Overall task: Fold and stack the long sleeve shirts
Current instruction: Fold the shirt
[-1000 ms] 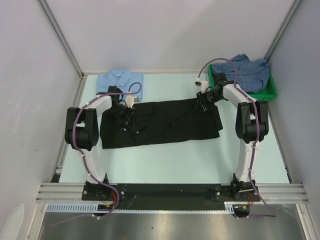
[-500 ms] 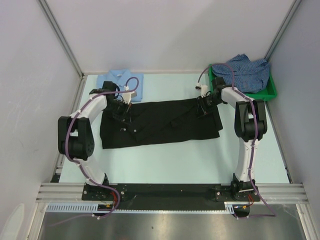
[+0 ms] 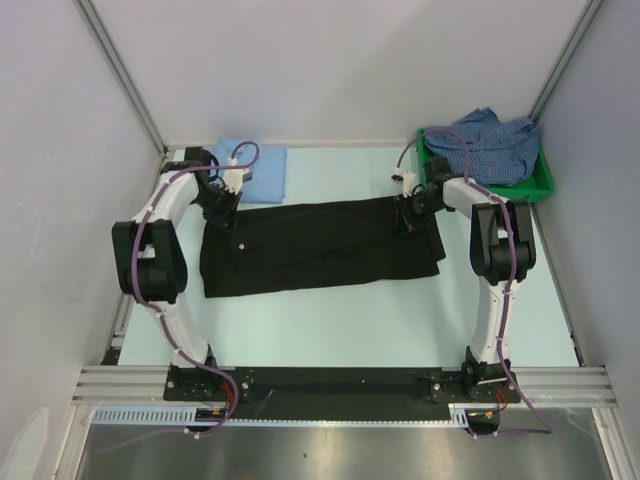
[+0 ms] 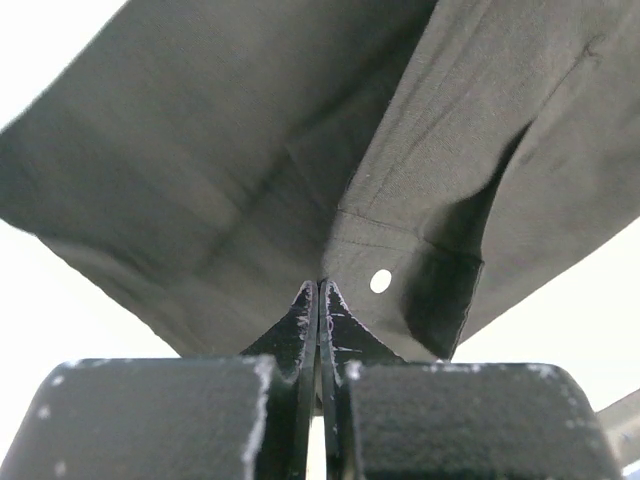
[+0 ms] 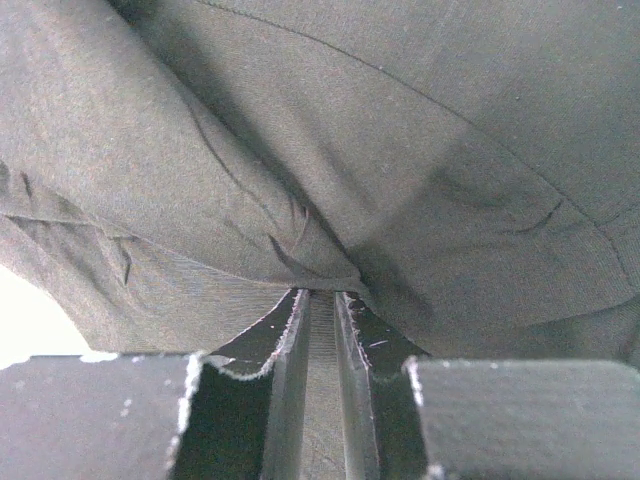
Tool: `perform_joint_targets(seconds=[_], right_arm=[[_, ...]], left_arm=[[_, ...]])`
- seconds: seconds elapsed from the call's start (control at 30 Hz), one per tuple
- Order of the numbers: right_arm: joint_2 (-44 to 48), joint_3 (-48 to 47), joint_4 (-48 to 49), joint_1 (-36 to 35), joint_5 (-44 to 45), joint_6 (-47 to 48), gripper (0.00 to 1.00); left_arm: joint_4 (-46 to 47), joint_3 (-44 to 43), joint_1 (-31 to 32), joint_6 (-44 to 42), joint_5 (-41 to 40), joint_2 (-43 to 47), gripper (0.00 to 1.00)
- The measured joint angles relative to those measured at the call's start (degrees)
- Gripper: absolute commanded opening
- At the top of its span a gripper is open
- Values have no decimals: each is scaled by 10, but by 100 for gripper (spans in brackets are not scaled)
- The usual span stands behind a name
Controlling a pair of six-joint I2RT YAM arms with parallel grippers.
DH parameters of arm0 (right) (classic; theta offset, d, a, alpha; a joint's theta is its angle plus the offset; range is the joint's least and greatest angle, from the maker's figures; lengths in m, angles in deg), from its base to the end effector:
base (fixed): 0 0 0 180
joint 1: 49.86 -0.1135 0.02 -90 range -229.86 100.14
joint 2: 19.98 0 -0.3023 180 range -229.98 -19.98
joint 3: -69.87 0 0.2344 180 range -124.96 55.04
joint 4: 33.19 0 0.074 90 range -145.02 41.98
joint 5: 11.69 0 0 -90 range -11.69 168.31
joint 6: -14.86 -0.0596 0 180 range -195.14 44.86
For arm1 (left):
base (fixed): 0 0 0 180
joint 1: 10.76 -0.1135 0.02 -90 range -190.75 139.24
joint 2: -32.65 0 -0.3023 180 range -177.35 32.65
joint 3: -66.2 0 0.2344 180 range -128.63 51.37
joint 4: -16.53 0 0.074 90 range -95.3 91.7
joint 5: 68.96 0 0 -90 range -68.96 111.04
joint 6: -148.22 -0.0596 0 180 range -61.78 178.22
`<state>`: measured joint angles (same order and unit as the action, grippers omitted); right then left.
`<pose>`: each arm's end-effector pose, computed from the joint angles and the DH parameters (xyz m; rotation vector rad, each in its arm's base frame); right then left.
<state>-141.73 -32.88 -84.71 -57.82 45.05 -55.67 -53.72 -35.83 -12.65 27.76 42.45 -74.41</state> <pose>0.4332 0.0936 0.1775 -0.7616 2.5468 0.7432 0.3756 -0.0094 0.2567 0.7478 2.6633 -0.4026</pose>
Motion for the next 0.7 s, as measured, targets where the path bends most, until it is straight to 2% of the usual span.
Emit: perform_joint_targets(seconds=[0.17,0.23,0.33,0.37,0.43,0.5,0.53,0.57,0.7], right_arm=[[6,7,-8,0,-14,10,21],[15,15,-29,-2,-23,24,22],[35,22,-75,-4,-43,53,25],[45,23,-99,-5,-55,74,27],[64,24,-138,-7,-66,102,27],[80,24,-162,-7,-70,119,28],[87,24,-170,-7,-71,122,29],[92,24,-174,-7,-71,122,32],[96,25,-176,7,-70,98,37]], left_arm=[[17,-39,2,0,-23,-68,0],[21,-39,2,-1,-38,-84,4],[25,-39,2,-1,-57,-96,13],[26,-39,2,-1,-65,-97,22],[31,-39,1,-2,-73,-96,26],[47,-35,-1,-1,-80,-92,34],[54,-28,-2,-2,-83,-88,38],[57,-22,-4,-6,-84,-82,46],[66,17,-12,-50,-60,-33,59]])
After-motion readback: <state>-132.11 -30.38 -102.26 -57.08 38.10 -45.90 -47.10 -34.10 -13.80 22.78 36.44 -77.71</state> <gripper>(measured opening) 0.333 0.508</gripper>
